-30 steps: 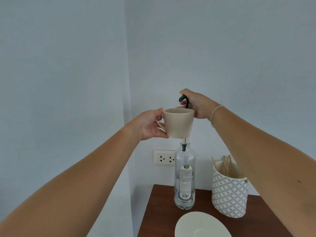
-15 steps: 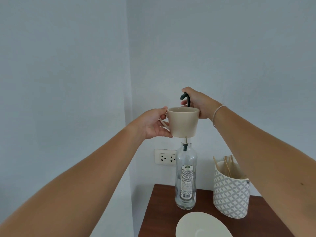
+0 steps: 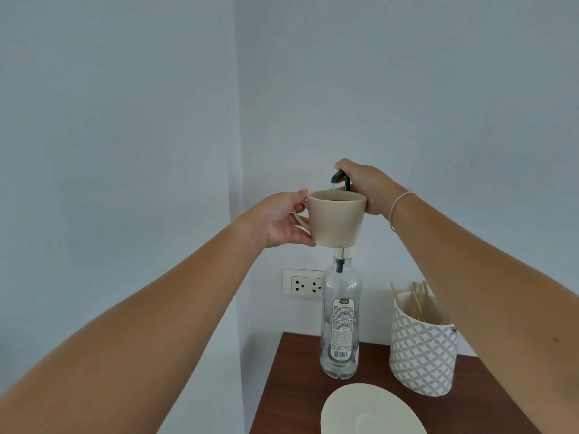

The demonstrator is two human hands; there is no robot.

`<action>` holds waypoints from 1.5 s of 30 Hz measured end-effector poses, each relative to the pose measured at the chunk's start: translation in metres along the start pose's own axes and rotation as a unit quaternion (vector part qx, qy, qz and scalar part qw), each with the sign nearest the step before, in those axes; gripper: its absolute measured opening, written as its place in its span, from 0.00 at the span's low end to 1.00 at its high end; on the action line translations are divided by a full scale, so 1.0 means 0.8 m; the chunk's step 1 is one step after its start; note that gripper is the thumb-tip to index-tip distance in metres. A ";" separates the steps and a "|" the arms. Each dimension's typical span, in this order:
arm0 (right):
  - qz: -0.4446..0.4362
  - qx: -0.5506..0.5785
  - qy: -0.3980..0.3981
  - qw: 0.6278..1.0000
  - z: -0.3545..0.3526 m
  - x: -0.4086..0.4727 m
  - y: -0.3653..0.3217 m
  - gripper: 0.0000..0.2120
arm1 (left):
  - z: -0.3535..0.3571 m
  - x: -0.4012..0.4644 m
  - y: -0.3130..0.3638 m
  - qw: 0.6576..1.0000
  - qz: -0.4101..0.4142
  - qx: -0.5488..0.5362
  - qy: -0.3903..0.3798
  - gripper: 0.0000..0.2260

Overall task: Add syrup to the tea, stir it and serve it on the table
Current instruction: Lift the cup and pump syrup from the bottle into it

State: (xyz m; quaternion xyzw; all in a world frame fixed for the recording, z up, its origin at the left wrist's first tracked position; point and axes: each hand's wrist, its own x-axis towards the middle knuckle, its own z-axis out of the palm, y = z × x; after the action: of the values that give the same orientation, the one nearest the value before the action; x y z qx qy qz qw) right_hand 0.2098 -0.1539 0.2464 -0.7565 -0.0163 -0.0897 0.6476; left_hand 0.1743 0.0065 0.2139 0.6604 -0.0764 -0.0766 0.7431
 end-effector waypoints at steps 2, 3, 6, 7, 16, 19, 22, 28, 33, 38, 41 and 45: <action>-0.002 0.011 -0.004 1.000 0.001 0.000 0.002 0.15 | -0.001 0.000 -0.001 1.000 0.000 0.002 0.000 0.16; -0.004 0.012 -0.003 1.000 0.001 0.000 0.002 0.15 | -0.001 0.001 -0.002 1.000 0.001 0.003 0.000 0.16; -0.010 0.004 0.004 1.000 0.002 -0.001 0.006 0.15 | -0.002 0.001 -0.004 1.000 0.001 0.001 0.000 0.15; -0.011 0.004 0.004 1.000 0.002 -0.001 0.006 0.15 | -0.003 0.001 -0.005 1.000 0.000 0.001 -0.001 0.15; -0.014 0.023 -0.014 1.000 0.001 0.007 0.013 0.21 | -0.004 0.000 -0.009 1.000 -0.007 0.002 -0.007 0.16; -0.007 0.021 -0.017 1.000 0.000 0.006 0.014 0.17 | -0.004 0.000 -0.010 1.000 -0.011 -0.001 -0.005 0.16; -0.003 0.003 -0.010 1.000 0.000 0.004 0.014 0.13 | -0.003 0.000 -0.010 1.000 -0.012 0.000 -0.004 0.16; -0.004 -0.012 0.000 1.000 0.002 0.005 0.014 0.13 | -0.003 -0.002 -0.010 1.000 -0.009 -0.004 -0.005 0.16; 0.000 -0.014 -0.006 1.000 0.001 0.003 0.013 0.13 | -0.002 -0.002 -0.009 1.000 -0.009 -0.001 -0.003 0.16; 0.012 -0.002 -0.028 1.000 -0.002 -0.001 0.009 0.14 | -0.001 0.000 -0.008 1.000 -0.005 0.001 -0.003 0.16; 0.017 -0.011 -0.033 0.999 -0.003 -0.004 0.003 0.15 | 0.001 0.000 -0.007 1.000 -0.004 0.001 -0.003 0.16; 0.006 -0.005 -0.035 0.999 -0.002 -0.004 0.000 0.16 | 0.002 -0.001 -0.006 1.000 0.001 0.002 -0.005 0.15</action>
State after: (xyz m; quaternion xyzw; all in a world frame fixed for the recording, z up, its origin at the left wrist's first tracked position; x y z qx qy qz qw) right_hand 0.2062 -0.1550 0.2461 -0.7623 -0.0344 -0.0596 0.6436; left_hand 0.1733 0.0045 0.2090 0.6617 -0.0811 -0.0787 0.7412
